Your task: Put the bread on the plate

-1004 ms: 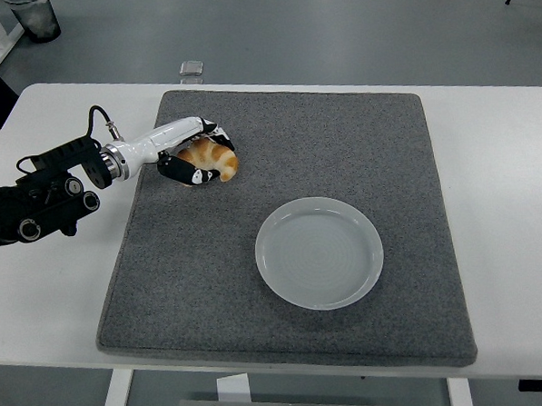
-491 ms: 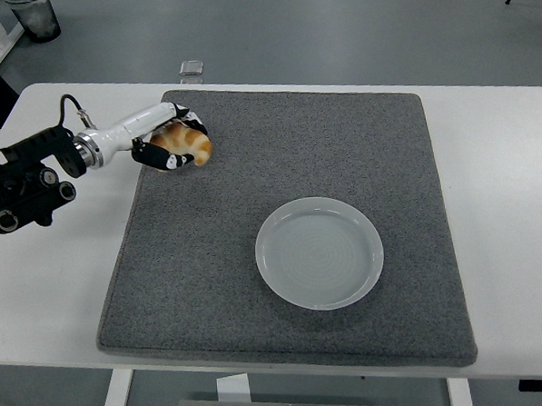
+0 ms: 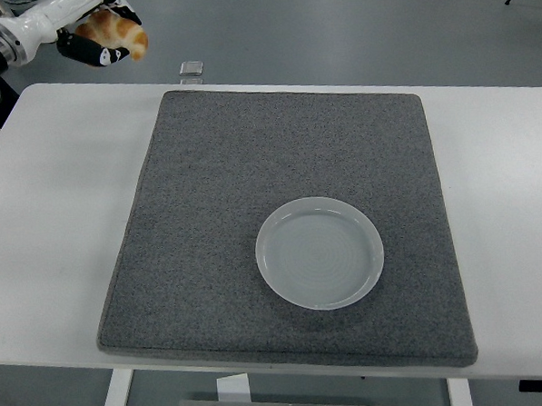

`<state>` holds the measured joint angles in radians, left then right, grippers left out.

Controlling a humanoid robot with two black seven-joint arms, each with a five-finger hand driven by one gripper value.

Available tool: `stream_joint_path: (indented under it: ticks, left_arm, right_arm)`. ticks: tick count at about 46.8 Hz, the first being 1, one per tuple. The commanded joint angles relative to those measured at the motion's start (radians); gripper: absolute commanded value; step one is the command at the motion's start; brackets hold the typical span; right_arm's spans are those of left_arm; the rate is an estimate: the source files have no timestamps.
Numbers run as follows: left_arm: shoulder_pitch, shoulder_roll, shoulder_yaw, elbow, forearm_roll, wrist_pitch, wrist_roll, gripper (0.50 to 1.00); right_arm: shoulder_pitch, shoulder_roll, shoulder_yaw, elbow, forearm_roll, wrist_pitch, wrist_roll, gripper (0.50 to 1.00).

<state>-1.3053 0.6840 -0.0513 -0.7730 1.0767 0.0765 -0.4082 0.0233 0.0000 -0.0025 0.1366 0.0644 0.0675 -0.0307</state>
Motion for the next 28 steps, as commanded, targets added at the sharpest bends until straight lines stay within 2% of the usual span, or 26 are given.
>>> stream_joint_path:
  ticks: [1,6,13,19,24,28]
  left_arm:
    - [-0.060,-0.007,0.021,-0.014,-0.001,-0.011,0.002,0.500]
    - [-0.127,-0.033,0.045,-0.045,-0.001,-0.021,0.008,0.500]
    - [-0.192,-0.104,0.068,-0.103,-0.003,-0.023,0.014,0.500]
    - [-0.206,-0.115,0.070,-0.259,0.000,-0.017,0.020,0.500]
    - [-0.204,-0.092,0.070,-0.419,0.002,-0.001,0.042,0.500]
    - [-0.190,-0.080,0.071,-0.495,0.008,0.023,0.046,0.500]
  right_arm:
    - [0.000,0.000,-0.001,0.000,0.000,0.000,0.000,0.952]
    - [0.000,0.000,-0.001,0.000,0.000,0.000,0.000,0.952]
    - [0.000,0.000,0.001,0.000,0.000,0.000,0.000,0.952]
    - [0.000,0.000,0.001,0.000,0.000,0.002,0.000,0.952]
    - [0.000,0.000,0.001,0.002,0.000,0.002,0.000,0.952]
    - [0.000,0.000,0.001,0.002,0.000,0.002,0.000,0.952]
